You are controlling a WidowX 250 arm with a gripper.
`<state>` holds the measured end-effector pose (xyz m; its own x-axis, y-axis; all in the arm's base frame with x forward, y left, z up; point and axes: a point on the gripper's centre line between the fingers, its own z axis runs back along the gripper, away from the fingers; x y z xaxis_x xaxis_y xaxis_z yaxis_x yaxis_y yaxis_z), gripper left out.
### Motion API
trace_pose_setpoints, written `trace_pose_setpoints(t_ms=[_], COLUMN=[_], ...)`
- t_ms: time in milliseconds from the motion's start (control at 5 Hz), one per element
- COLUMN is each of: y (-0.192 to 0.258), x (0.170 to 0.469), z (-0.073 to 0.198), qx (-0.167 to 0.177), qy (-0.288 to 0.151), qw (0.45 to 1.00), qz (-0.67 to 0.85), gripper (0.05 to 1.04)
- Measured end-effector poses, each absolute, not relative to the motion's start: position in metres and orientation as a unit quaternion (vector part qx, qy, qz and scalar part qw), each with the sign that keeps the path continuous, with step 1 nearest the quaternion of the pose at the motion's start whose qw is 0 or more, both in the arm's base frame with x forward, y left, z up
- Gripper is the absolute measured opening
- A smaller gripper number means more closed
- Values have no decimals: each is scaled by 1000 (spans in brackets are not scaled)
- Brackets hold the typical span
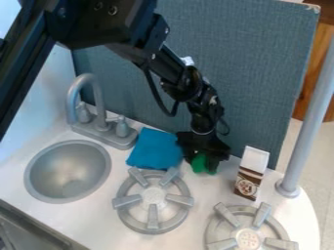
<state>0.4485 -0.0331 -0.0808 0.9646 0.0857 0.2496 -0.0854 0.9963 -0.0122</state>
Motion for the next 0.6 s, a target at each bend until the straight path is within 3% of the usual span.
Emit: trace_pose_setpoints(t_ms=[200, 400, 600], y=[-33, -29, -11], x=[436, 439, 422], z=[-91, -56, -4], qx=[0, 7, 30], qy=[-111, -142, -166], qw=[993, 989, 982], qz=[40, 48, 87], gripper=[1005, 1001, 1001])
